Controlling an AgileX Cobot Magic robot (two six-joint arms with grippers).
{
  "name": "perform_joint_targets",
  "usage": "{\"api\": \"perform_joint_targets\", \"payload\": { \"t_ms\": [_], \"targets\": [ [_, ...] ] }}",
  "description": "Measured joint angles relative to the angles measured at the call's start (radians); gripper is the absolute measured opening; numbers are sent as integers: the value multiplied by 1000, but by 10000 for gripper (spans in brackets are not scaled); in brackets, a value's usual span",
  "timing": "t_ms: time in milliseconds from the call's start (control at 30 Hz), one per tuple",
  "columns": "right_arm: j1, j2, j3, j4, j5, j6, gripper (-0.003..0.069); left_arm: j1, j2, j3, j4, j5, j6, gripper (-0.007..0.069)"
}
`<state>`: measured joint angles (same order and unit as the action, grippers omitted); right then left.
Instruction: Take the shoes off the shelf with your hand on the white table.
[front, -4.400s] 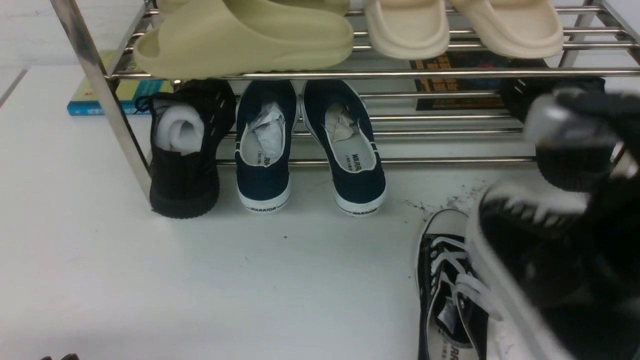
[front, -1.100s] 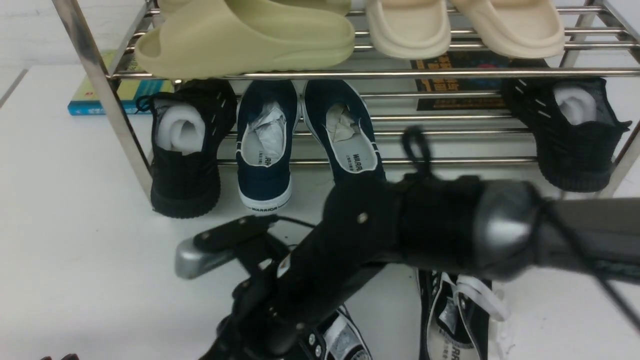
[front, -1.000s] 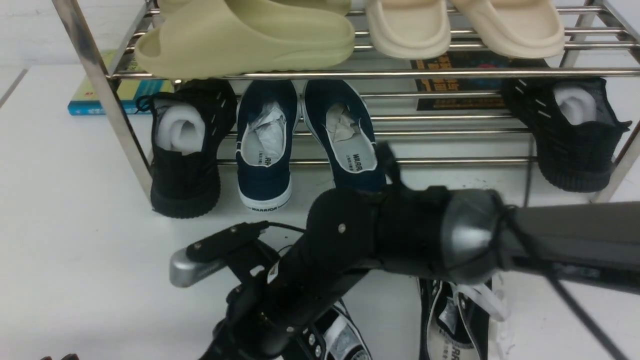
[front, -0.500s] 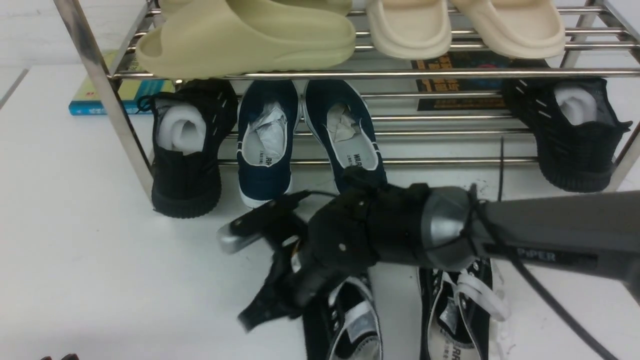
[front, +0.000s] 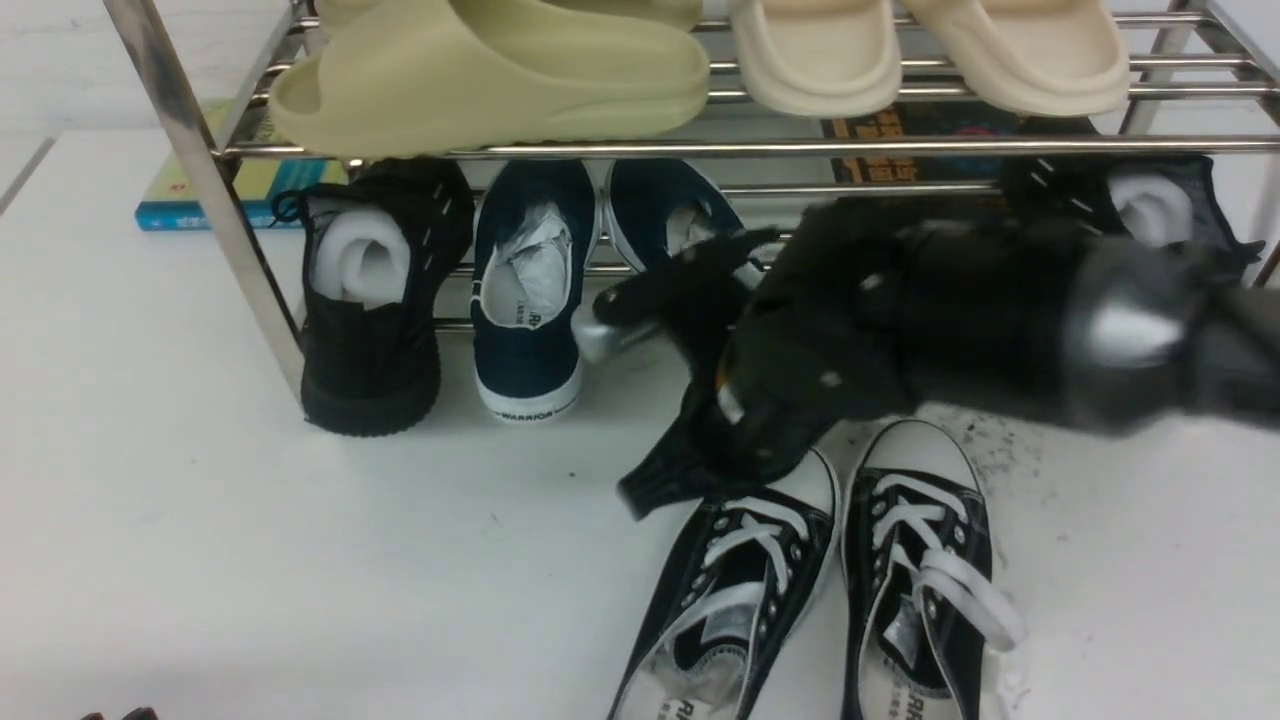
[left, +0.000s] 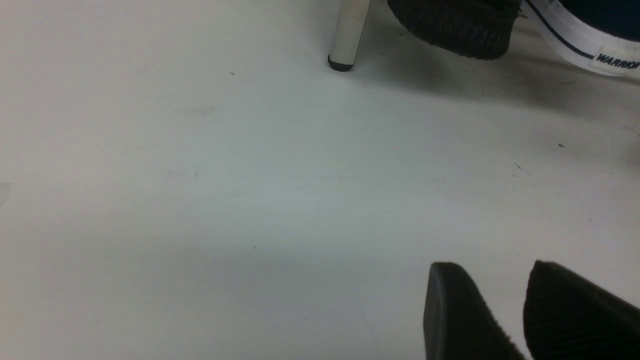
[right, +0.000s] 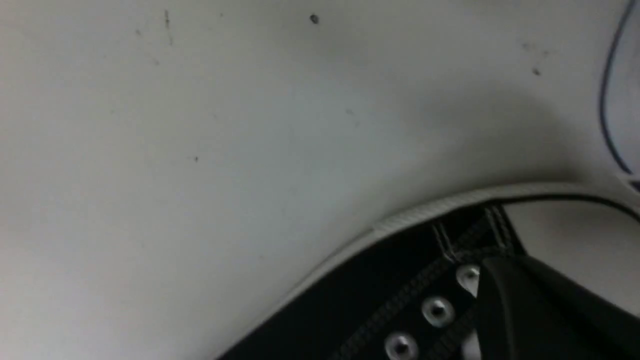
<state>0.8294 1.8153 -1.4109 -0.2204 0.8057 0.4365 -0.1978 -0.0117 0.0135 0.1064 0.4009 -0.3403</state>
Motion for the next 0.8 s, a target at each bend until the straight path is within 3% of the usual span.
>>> {"api": "perform_joint_targets", "payload": {
  "t_ms": [200,533,633,800],
  "targets": [
    [1,-297,0,-3,238,-112,3,0,0,0,0,0,0,242],
    [1,-801,20,-70,437,-149,7,0,0,0,0,0,0,242],
    [1,-992,134,-72,378,-122,9,0,0,0,0,0,0,242],
    [1,-1311,491,-86,-4,-113,12,0,0,0,0,0,0,242]
  ]
}}
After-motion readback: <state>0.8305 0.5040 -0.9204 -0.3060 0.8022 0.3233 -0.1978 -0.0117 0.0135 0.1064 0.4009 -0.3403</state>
